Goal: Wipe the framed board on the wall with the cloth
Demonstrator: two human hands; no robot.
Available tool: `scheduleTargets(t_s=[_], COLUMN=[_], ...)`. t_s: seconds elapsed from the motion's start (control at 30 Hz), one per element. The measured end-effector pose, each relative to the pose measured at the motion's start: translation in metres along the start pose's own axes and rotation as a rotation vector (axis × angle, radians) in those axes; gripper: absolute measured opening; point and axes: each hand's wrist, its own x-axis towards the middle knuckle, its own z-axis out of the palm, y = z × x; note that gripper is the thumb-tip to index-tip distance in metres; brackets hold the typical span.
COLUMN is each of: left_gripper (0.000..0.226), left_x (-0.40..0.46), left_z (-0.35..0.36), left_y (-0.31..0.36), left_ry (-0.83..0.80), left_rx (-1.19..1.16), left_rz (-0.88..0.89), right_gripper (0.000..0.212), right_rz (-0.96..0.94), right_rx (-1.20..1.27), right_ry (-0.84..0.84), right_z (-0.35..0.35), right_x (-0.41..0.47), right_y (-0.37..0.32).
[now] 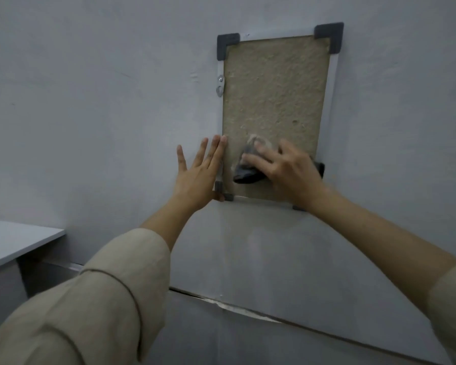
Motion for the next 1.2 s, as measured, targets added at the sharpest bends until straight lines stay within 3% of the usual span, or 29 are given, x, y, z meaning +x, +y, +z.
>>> scheduleTargets(t_s=[0.1,0.17,0.37,0.43,0.53,0.6,0.8,1.03,1.2], left_gripper=[0.124,0.124,0.118,0.116,0.114,0.119,0.124,0.123,0.12], left_x=[0.0,0.001,0.001,0.001,0.0,0.0,0.0,0.002,-0.001], left_z=[-0.001,0.0,0.003,0.001,-0.001,-0.001,-0.001,0.001,0.004], left_y=[0.001,-0.001,-0.002,-0.002,-0.002,-0.002,-0.004,-0.005,-0.004], left_ry=[-0.01,-0.007,0.005,0.002,0.003,0.0,0.017,0.027,0.027], left_rx=[0.001,0.004,0.016,0.013,0.001,0.011,0.063,0.06,0.09], left_rz=[-0.008,-0.009,0.0,0.007,0.005,0.004,0.016,-0.002,-0.034], right_gripper=[0.04,0.044,0.044,0.042,0.041,0.041,0.034,0.024,0.028], right_rz=[-0.179,-0.163,0.099,0.123,-0.064,-0.113,0.041,-0.317,0.028], right_rx=[0.198,0.299,0.218,0.29,0.339,0.315,0.159,0.068,0.085], right_ry=[-0.196,-0.293,-0.119,-0.173,-0.404,-0.459,-0.2,-0.397,-0.208], right_z=[0.006,0.005,0.0,0.004,0.003,0.001,0.003,0.001,-0.004], right_x=[-0.026,-0.022,0.025,0.018,0.0,0.003,0.035,0.01,0.037], right_y=[-0.033,-0.031,-0.002,-0.014,-0.034,-0.032,-0.004,-0.017,-0.002])
